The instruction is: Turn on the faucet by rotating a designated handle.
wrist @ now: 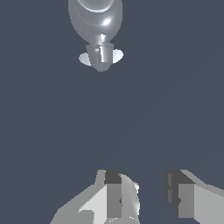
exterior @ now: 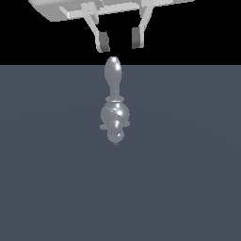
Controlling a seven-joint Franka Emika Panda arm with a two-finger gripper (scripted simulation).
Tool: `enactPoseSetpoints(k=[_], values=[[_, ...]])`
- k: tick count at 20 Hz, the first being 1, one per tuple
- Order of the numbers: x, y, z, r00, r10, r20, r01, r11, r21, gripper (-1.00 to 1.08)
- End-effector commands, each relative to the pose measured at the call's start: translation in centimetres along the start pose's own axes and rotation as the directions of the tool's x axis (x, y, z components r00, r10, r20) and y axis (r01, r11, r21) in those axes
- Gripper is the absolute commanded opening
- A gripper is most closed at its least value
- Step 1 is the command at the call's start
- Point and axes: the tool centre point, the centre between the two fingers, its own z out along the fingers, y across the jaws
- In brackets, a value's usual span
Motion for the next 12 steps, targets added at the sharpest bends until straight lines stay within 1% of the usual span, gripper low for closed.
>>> enactPoseSetpoints(k=[1,2,3,4,5,6,7,8,9,10,11,12], values=[[1.5,1.2,4.5,0.996,0.078,0.036,-0.077,0.997,-0.032,-0.20],[2.1,1.3,5.8,0.996,0.079,0.036,-0.076,0.995,-0.070,-0.31],[2.7,0.2,6.8,0.994,0.104,0.044,-0.103,0.994,-0.041,-0.30],[4.7,2.2,6.5,0.989,0.148,0.019,-0.148,0.989,-0.009,-0.29],[6.2,-0.5,6.3,0.998,0.069,-0.013,-0.069,0.997,-0.029,-0.21],[7.3,-3.2,6.4,0.997,0.069,-0.031,-0.070,0.997,-0.021,-0.20],[8.5,-2.2,7.1,0.997,0.068,-0.049,-0.070,0.997,-0.041,-0.15],[8.7,-1.8,9.1,0.992,0.122,-0.035,-0.123,0.992,-0.041,0.31],[10.2,0.9,9.9,0.988,0.150,-0.031,-0.150,0.989,0.012,-0.11],[13.2,-2.5,8.3,0.995,0.064,-0.081,-0.063,0.998,0.016,0.53],[12.7,-3.4,7.8,0.995,0.040,-0.095,-0.038,0.999,0.016,0.53],[10.7,-2.3,10.8,0.989,0.134,-0.062,-0.133,0.991,0.015,0.66]])
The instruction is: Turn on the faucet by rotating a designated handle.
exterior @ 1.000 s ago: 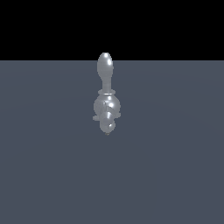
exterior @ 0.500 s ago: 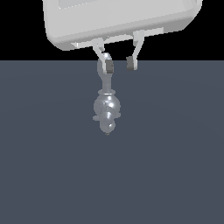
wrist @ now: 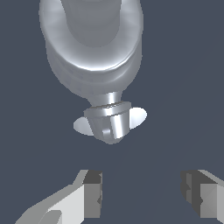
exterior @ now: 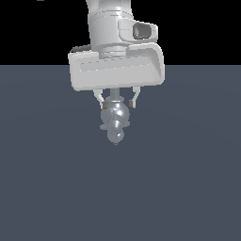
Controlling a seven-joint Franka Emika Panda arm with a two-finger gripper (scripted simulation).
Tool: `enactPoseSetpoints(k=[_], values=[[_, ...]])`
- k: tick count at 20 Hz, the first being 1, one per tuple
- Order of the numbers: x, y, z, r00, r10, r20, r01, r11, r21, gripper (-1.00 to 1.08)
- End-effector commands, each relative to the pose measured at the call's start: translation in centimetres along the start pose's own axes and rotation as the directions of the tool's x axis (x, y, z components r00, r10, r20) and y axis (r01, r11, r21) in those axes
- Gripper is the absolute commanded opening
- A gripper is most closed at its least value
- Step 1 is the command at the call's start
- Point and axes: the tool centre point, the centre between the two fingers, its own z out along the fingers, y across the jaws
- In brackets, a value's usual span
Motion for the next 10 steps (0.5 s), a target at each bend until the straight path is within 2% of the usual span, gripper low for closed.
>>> enactPoseSetpoints(k=[1,2,3,4,5,6,7,8,9,10], values=[[0.4,3.8,3.1,0.991,0.131,0.036,-0.131,0.991,-0.007,0.66],[3.9,2.9,2.9,0.999,0.039,0.001,-0.039,0.999,0.008,0.49],[2.8,0.7,1.8,0.999,-0.026,-0.025,0.026,1.000,0.017,0.49],[4.0,-4.0,1.7,0.991,-0.117,-0.063,0.117,0.993,-0.003,-0.62],[3.2,-5.5,1.1,0.985,-0.151,-0.078,0.151,0.988,-0.011,-0.62],[2.1,-5.3,3.5,0.986,-0.162,-0.033,0.162,0.987,0.001,-0.05],[2.4,-6.7,3.2,0.971,-0.230,-0.058,0.230,0.973,-0.017,-0.62],[-2.3,-6.7,5.6,0.949,-0.315,-0.012,0.314,0.949,-0.034,-0.76],[-2.8,-9.4,7.1,0.930,-0.368,0.020,0.369,0.929,-0.042,-0.76],[1.7,-14.0,3.7,0.922,-0.381,-0.075,0.381,0.925,-0.015,-0.79]])
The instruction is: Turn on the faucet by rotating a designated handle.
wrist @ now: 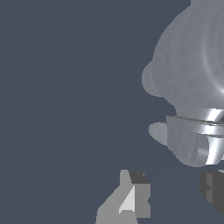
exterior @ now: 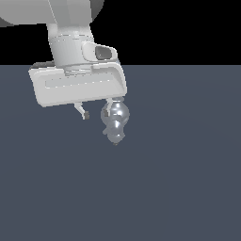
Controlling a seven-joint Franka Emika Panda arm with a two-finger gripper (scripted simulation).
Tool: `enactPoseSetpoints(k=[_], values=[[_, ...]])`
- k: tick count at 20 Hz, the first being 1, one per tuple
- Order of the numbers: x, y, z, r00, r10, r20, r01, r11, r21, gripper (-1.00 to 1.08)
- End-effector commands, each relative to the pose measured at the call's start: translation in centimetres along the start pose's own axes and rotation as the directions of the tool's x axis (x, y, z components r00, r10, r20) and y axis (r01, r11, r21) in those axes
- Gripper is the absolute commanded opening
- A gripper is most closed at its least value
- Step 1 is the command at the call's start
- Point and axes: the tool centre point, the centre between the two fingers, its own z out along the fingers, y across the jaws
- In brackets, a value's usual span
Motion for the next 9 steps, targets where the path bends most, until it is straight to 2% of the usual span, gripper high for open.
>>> enactPoseSetpoints(k=[1,2,3,4,5,6,7,8,9], values=[[2.8,-5.4,-0.2,0.992,-0.108,-0.072,0.111,0.993,0.040,-0.79],[3.5,-5.9,-0.3,0.982,-0.165,-0.092,0.169,0.985,0.033,-0.59],[1.9,-7.2,1.4,0.985,-0.161,-0.056,0.165,0.983,0.079,0.76],[4.8,-2.7,0.6,0.989,-0.108,-0.104,0.110,0.994,0.021,-0.65],[4.0,1.7,2.2,0.997,-0.013,-0.074,0.016,0.999,0.042,-0.55],[4.3,4.5,3.1,0.998,0.040,-0.057,-0.037,0.998,0.054,-0.55],[3.6,6.9,4.8,0.990,0.132,-0.039,-0.131,0.991,0.027,0.34],[-2.3,6.1,8.8,0.991,0.123,0.060,-0.126,0.991,0.044,-0.28],[-2.1,6.1,9.5,0.990,0.121,0.075,-0.125,0.991,0.047,-0.28]])
